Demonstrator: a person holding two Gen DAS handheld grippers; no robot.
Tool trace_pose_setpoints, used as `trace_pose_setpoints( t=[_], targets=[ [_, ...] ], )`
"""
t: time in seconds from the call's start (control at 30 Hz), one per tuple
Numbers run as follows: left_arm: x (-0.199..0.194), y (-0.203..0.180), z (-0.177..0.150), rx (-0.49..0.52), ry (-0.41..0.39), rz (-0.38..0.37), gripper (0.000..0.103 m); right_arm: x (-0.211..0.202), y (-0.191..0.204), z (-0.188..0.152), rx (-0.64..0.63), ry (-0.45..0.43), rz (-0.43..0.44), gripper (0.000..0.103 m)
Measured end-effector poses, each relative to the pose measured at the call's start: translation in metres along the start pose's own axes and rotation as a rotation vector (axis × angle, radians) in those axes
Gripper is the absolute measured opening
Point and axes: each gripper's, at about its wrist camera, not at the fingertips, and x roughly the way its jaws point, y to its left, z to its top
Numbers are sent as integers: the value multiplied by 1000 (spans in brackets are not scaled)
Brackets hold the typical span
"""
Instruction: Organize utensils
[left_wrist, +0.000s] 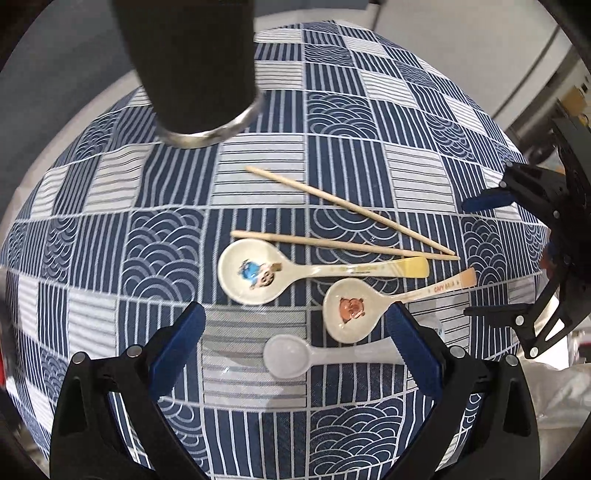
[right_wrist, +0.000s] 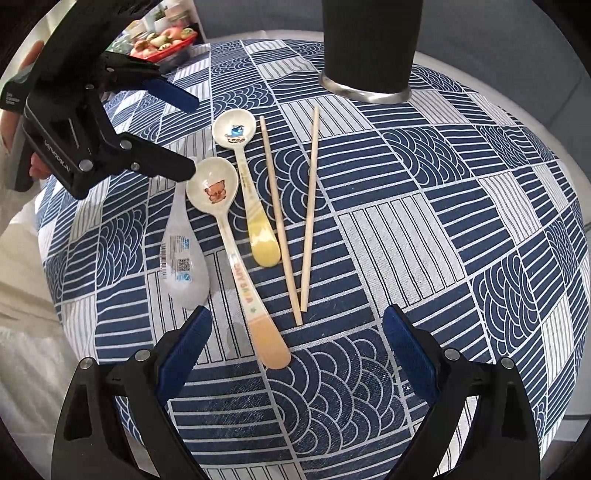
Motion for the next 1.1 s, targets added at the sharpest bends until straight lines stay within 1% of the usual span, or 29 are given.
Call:
trace_pose_setpoints(
  t=[0.2, 0.3, 0.37, 0.43, 0.47, 0.5, 0.53, 0.6, 0.7, 0.77, 0.8, 0.9, 0.97, 1.03, 1.1],
  targets=[
    [12, 3, 5, 40, 28, -26, 93, 5, 2, 4, 2, 10, 6, 88],
    [16, 3, 6, 54, 32, -38, 93, 7, 7, 3, -3, 20, 19, 76],
    [16, 2, 6, 70, 34, -45, 92, 9, 10, 4, -14, 24, 18, 75],
    [16, 1, 6, 88, 35, -47, 90, 9, 12, 5, -18, 20, 22, 70],
    [16, 0, 6, 100, 38, -50, 88, 9, 12, 6, -18, 19, 28, 68],
    [16, 0, 6, 105, 42, -55, 83, 9, 12, 8, -22, 20, 31, 63],
    [17, 0, 6, 110, 47, -60, 82, 9, 13, 8, -26, 22, 30, 60],
    [17, 0, 6, 120, 52, -63, 78, 9, 14, 9, -42, 30, 18, 56],
    [17, -2, 6, 142, 60, -48, 77, 4, 16, 8, -53, 21, 6, 49],
    [17, -1, 6, 150, 65, -37, 76, -3, 15, 6, -49, 3, 3, 48],
    [17, 0, 6, 148, 67, -39, 76, -6, 16, 5, -45, -10, 8, 45],
    [15, 5, 4, 126, 68, -61, 76, -9, 19, 2, -56, -14, 37, 39],
    [13, 9, 2, 110, 69, -78, 76, -8, 22, 3, -70, -4, 43, 38],
    [12, 13, 2, 93, 68, -113, 76, -4, 24, 4, -80, 10, 58, 31],
    [11, 15, 1, 84, 67, -144, 76, 2, 26, 5, -95, 31, 59, 28]
  ],
)
